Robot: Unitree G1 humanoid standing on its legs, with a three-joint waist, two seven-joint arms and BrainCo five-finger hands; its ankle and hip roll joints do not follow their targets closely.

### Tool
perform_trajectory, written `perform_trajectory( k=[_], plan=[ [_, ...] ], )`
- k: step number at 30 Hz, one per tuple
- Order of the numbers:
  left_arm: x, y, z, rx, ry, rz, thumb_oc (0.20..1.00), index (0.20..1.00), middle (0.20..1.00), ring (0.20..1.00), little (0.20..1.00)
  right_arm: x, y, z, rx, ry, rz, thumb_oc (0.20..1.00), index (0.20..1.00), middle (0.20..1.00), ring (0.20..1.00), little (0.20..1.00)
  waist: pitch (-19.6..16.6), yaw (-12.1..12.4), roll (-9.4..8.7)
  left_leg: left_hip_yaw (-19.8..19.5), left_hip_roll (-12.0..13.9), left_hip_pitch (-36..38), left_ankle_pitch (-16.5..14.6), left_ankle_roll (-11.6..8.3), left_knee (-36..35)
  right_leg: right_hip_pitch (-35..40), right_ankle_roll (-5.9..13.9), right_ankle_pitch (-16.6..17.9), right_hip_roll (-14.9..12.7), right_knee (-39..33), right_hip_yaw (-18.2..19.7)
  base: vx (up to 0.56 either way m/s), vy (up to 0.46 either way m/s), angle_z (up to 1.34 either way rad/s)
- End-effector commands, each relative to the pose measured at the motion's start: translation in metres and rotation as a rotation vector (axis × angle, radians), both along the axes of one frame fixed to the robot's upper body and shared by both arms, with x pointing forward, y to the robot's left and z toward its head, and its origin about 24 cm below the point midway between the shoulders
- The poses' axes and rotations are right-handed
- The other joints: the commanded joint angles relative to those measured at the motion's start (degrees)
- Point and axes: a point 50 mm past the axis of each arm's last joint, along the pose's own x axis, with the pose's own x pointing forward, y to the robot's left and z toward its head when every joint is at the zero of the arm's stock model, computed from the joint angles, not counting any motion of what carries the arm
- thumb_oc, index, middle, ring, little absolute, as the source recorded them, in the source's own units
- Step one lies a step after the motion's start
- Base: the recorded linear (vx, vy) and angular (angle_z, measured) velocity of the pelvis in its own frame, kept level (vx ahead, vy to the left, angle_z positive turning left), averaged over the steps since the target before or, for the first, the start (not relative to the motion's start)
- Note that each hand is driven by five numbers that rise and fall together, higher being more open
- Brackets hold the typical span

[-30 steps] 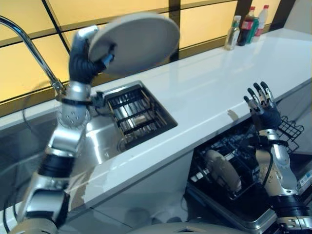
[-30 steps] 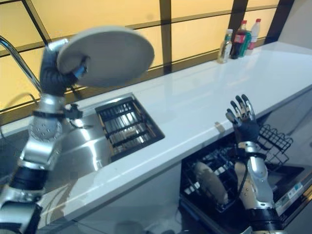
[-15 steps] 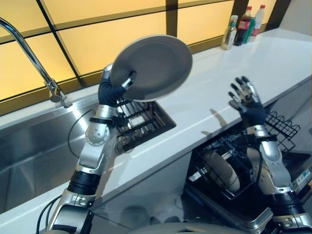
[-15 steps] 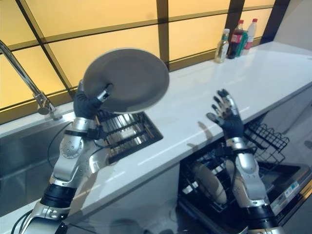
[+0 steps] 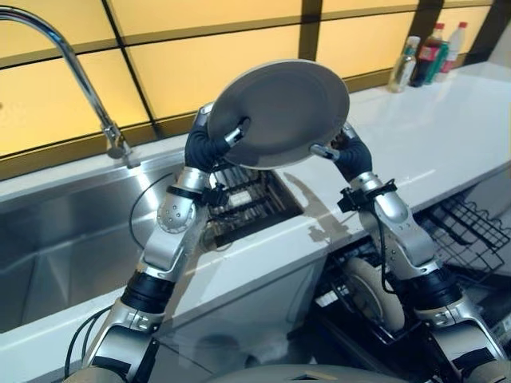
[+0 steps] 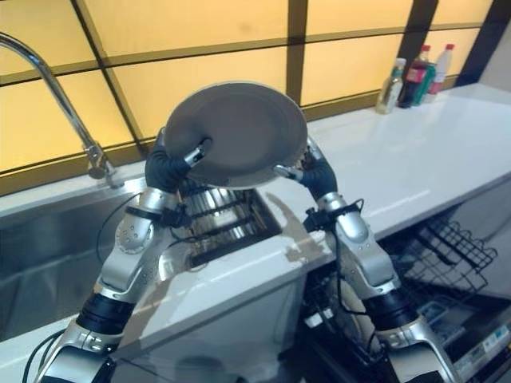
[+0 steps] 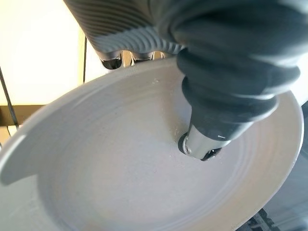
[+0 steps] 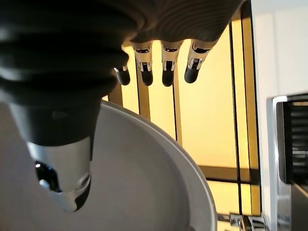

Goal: Pick up plates and place into dishwasher.

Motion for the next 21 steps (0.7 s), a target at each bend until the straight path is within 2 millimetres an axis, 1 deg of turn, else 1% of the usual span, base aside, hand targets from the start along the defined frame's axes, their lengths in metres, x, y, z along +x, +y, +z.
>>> perform_trajectory(
  k=[1, 4, 7, 11, 15, 16, 17, 18, 21],
  plan=[
    [0.007, -0.006, 0.025, -0.020, -0.083, -0.046, 0.200, 0.200, 0.200, 0.200, 0.200, 0.007, 0.004, 0.034, 0.074, -0.123, 0.012, 1.000, 1.000, 1.000, 1.000, 1.000, -2.4, 0.5, -2.20, -3.4, -2.6, -0.3, -4.8, 3.52, 1.4, -1.8, 4.47, 3.5, -2.7, 2.1, -2.1, -0.02, -0.008, 0.14],
    [0.008, -0.007, 0.025, -0.039, -0.075, -0.059, 0.200, 0.200, 0.200, 0.200, 0.200, 0.006, 0.009, 0.035, 0.073, -0.118, 0.033, 1.000, 1.000, 1.000, 1.000, 1.000, -2.4, 0.5, -2.16, -3.7, -2.6, -0.5, -4.8, 3.68, 1.3, -2.1, 4.58, 3.7, -2.8, 2.8, -2.0, -0.01, -0.001, 0.02],
    [0.008, -0.008, 0.020, -0.026, -0.068, -0.057, 0.200, 0.200, 0.200, 0.200, 0.200, 0.005, 0.015, 0.037, 0.061, -0.120, 0.060, 1.000, 1.000, 1.000, 1.000, 1.000, -2.3, 0.4, -2.09, -3.6, -2.7, -0.6, -5.0, 3.85, 1.6, -2.4, 4.59, 3.5, -2.8, 3.1, -1.6, 0.00, 0.000, 0.00],
    [0.007, -0.007, 0.018, -0.012, -0.063, -0.049, 0.200, 0.200, 0.200, 0.200, 0.200, 0.003, 0.018, 0.038, 0.048, -0.122, 0.086, 1.000, 1.000, 1.000, 1.000, 1.000, -2.4, 0.5, -2.10, -3.7, -2.8, -0.5, -4.9, 3.94, 1.4, -2.4, 4.63, 3.4, -2.8, 3.1, -1.5, 0.00, 0.000, 0.00],
    [0.008, -0.007, 0.017, 0.000, -0.066, -0.037, 0.200, 0.200, 0.200, 0.200, 0.200, 0.002, 0.018, 0.039, 0.081, -0.117, 0.109, 1.000, 1.000, 1.000, 1.000, 1.000, -2.4, 0.5, -2.19, -3.6, -2.7, -0.5, -4.8, 3.95, 1.1, -2.4, 4.89, 3.6, -2.9, 3.2, -1.4, 0.00, 0.000, 0.00],
    [0.008, -0.007, 0.017, -0.001, -0.065, -0.037, 0.200, 0.200, 0.200, 0.200, 0.200, 0.001, 0.019, 0.040, 0.088, -0.121, 0.113, 0.812, 0.812, 0.812, 0.812, 0.812, -2.4, 0.6, -2.21, -3.6, -2.7, -0.5, -4.8, 4.00, 1.1, -2.5, 4.95, 3.6, -3.0, 3.2, -1.5, 0.00, 0.000, 0.00],
    [0.008, -0.007, 0.017, -0.001, -0.063, -0.035, 0.200, 0.200, 0.200, 0.200, 0.200, 0.000, 0.020, 0.039, 0.093, -0.120, 0.117, 0.485, 0.485, 0.485, 0.485, 0.485, -2.4, 0.6, -2.20, -3.5, -2.7, -0.5, -4.8, 4.01, 1.2, -2.5, 4.95, 3.6, -3.1, 3.2, -1.5, 0.00, 0.000, 0.00],
    [0.008, -0.007, 0.016, 0.000, -0.061, -0.034, 0.200, 0.200, 0.200, 0.200, 0.200, 0.000, 0.021, 0.040, 0.099, -0.120, 0.125, 0.200, 0.200, 0.200, 0.200, 0.200, -2.4, 0.6, -2.19, -3.5, -2.8, -0.5, -4.8, 4.03, 1.2, -2.5, 4.99, 3.6, -3.1, 3.2, -1.6, 0.00, 0.000, 0.00],
    [0.009, -0.006, 0.015, 0.007, -0.057, -0.033, 0.200, 0.200, 0.200, 0.200, 0.200, -0.001, 0.024, 0.040, 0.115, -0.113, 0.142, 0.200, 0.200, 0.200, 0.200, 0.200, -2.3, 0.6, -2.17, -3.4, -2.8, -0.5, -4.9, 4.11, 1.3, -2.5, 4.97, 3.4, -3.1, 3.2, -1.5, 0.00, 0.000, 0.00]
  ],
)
